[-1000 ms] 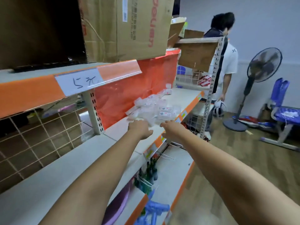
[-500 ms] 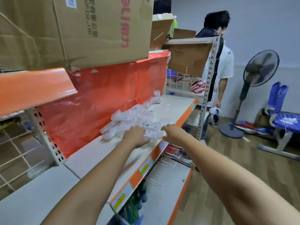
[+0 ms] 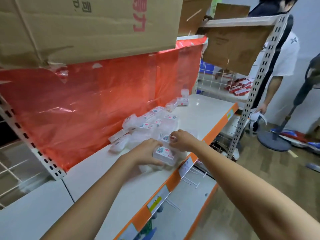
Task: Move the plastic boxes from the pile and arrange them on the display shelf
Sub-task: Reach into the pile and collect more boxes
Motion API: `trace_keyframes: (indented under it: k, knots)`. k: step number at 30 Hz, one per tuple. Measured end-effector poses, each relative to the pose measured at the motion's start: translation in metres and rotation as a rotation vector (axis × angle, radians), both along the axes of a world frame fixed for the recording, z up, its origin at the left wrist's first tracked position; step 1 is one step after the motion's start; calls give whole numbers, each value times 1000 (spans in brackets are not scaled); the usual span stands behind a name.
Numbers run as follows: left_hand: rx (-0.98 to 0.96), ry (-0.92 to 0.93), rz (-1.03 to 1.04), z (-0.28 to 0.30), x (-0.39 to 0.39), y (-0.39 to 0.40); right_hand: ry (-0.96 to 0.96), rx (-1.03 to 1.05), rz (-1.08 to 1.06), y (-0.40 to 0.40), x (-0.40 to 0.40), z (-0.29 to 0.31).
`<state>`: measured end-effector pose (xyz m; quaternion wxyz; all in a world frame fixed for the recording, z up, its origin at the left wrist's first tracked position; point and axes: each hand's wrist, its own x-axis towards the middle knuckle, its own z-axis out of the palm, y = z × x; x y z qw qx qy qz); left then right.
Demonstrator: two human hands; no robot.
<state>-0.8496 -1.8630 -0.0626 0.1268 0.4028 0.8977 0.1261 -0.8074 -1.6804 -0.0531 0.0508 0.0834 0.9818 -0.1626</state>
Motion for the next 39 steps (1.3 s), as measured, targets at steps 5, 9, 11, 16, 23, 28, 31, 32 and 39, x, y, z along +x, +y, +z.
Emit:
trace_keyframes:
  k: [5,9,11,16,23,28,31,32,39]
  knots:
    - [68,8,52,-2,2,3,-1,-58,30,6,-5,-4]
    - [81,-5,91,-3,4,4,7,-103,62,11,-9,-3]
    - [40,8,100,-4,4,5,-2,-127,85,15,-9,-1]
    - [25,14,145,-4,10,1,-39,-77,194,25,-7,1]
    - [238,26,304,6,25,-12,32,-172,274,45,0,5]
    - [384,-18,408,10,31,-19,147,-235,288,64,9,11]
    - [452,-26,470,11,34,-20,175,-248,296,70,12,9]
    - [469,-21,484,11,35,-20,176,-256,303,71,14,9]
    - [560,-111,563,7,41,-21,203,-437,395,63,22,-1]
